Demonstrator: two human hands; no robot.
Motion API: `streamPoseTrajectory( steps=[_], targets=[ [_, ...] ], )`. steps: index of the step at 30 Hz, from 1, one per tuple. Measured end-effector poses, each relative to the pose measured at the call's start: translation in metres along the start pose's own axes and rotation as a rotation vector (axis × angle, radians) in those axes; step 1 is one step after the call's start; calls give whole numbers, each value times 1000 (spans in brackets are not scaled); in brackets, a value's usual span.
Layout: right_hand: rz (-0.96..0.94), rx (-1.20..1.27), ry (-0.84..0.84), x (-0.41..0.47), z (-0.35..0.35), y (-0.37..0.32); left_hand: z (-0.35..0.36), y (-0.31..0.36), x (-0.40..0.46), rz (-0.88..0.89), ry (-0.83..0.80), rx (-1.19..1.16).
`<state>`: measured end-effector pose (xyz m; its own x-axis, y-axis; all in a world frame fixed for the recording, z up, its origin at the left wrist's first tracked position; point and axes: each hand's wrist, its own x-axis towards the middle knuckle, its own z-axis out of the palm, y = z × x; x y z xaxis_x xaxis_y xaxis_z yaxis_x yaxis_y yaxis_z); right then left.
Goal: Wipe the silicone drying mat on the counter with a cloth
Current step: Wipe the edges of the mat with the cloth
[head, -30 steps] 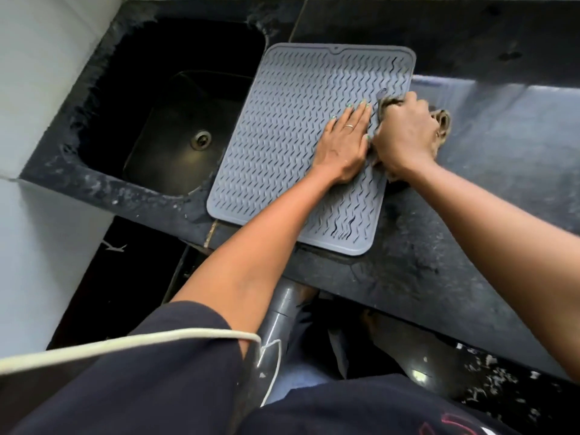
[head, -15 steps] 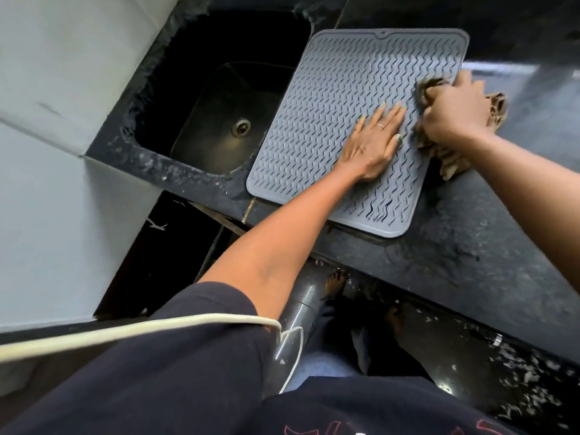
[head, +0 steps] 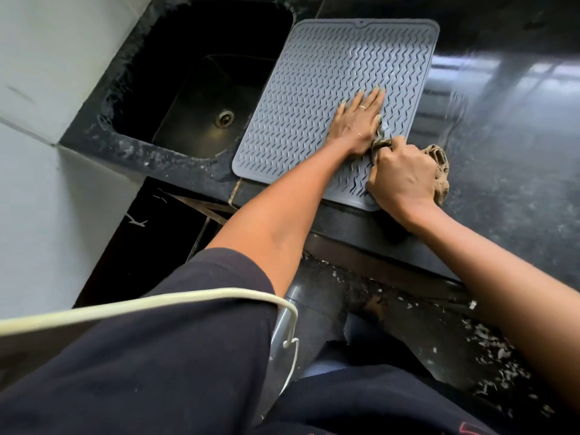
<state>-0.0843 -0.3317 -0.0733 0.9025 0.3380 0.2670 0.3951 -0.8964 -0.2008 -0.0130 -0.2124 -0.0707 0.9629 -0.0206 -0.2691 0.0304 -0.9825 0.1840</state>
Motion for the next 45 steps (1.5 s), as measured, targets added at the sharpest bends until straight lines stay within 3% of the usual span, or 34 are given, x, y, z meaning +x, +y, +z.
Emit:
streamPoseTrajectory(
  steps=[7,13,18,21,24,26,30,33,40,45],
  targets=[
    [165,99,-39,-4,-11,-3,12,-5,-67,1,-27,-122],
    [-36,78,-28,-68,-17,-16,23,3,-86,-22,-6,-87],
    [-92,90,-66,-74,-22,-18,21,3,-88,-30,-22,-124],
    [6,152,-52,-61,-30,-19,19,1,-91,-48,95,-286],
    [127,310,53,-40,-36,-27,10,-17,-101,-87,351,-520],
    [157,409,70,-20,-36,-39,2,-43,-105,-160,496,-541],
    [-44,492,-25,30,-28,-82,-11,-118,-107,-413,606,-509],
    [-190,454,-76,64,-13,-114,-18,-171,-108,-546,598,-471],
    [-534,215,-393,66,40,-149,-5,-200,-102,-522,522,-418],
    [-631,108,-390,61,46,-154,1,-207,-104,-447,586,-295]
  ],
)
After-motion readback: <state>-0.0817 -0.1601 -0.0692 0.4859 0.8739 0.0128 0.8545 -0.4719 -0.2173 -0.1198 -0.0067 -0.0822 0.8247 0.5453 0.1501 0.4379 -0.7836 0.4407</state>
